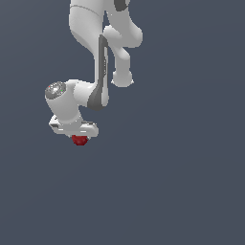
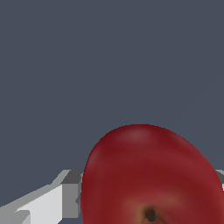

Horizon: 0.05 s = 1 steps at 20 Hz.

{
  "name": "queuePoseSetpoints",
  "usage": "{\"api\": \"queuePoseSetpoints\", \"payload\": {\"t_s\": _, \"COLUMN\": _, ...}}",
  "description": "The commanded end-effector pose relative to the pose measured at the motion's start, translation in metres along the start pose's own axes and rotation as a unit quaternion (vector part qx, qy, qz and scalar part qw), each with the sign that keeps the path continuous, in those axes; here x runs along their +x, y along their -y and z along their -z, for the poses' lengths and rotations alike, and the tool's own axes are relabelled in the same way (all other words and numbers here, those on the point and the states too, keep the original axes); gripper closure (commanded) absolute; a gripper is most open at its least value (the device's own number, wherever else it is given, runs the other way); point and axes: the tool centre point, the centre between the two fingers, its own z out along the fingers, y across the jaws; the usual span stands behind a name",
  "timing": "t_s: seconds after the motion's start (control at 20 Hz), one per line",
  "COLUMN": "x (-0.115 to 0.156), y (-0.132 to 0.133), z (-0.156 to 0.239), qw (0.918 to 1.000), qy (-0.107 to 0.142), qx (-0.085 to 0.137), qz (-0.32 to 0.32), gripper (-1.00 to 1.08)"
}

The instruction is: Pick up the object and move it to a goal position.

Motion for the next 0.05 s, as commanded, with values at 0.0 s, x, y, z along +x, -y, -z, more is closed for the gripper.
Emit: {"api": "queuePoseSetpoints", "payload": {"t_s": 0.0, "x": 0.0023, "y": -0.0014, "z": 0.0017, "qw": 1.0000, "qy": -0.001, "qx": 0.000, "qz": 0.000, "gripper": 1.08}}
